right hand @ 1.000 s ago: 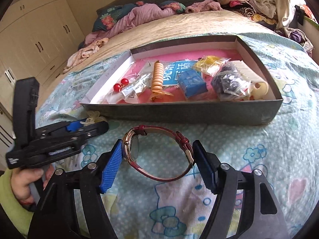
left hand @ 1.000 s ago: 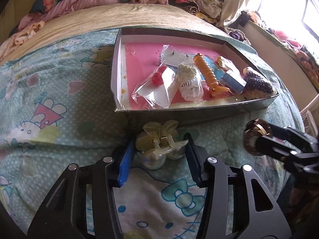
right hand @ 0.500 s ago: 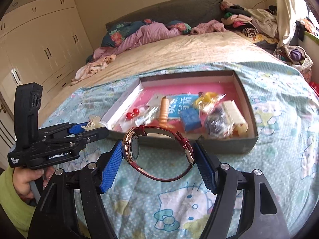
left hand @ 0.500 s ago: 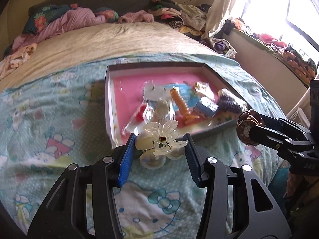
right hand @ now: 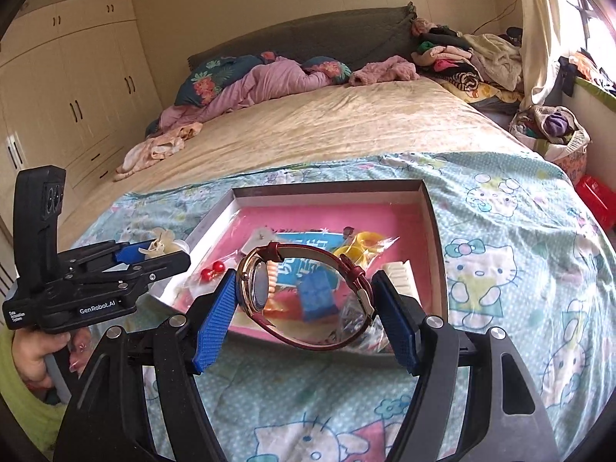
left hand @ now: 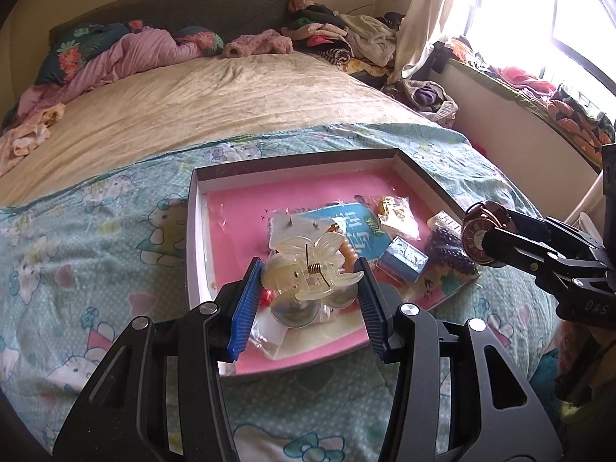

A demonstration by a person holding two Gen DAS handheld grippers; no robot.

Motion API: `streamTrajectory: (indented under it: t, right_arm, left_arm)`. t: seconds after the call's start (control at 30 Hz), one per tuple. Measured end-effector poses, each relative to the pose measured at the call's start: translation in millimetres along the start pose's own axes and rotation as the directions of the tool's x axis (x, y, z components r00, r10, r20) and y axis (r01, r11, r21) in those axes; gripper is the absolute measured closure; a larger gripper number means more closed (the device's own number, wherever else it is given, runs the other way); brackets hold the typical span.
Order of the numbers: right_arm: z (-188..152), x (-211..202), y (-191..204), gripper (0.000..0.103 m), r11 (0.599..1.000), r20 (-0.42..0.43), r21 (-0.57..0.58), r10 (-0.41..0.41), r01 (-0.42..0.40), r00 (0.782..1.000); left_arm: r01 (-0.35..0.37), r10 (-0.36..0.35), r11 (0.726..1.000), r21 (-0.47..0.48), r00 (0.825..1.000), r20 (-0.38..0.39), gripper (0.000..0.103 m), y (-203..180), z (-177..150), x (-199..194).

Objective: Organize jewelry
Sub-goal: 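Lower the watch and hair claw into the pink box and open both tools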

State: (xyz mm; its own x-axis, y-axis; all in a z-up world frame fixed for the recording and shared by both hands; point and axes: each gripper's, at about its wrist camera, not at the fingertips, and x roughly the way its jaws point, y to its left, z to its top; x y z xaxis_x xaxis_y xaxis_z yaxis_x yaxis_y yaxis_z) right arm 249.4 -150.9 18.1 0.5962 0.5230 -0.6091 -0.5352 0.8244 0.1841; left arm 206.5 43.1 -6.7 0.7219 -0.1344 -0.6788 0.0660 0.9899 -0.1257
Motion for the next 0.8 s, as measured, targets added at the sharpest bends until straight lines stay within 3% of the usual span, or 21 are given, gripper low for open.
streamTrajectory:
  t: [0.8]
  right_arm:
    - [2.8, 56.5, 4.0, 0.034, 0.995, -0.107, -0.094, -0.028, 0.018, 0.994]
  left_arm:
    - [-0.025, 0.023, 0.999, -0.033, 0.998, -0.053, 0.063, 10.2, -5.5, 32.5]
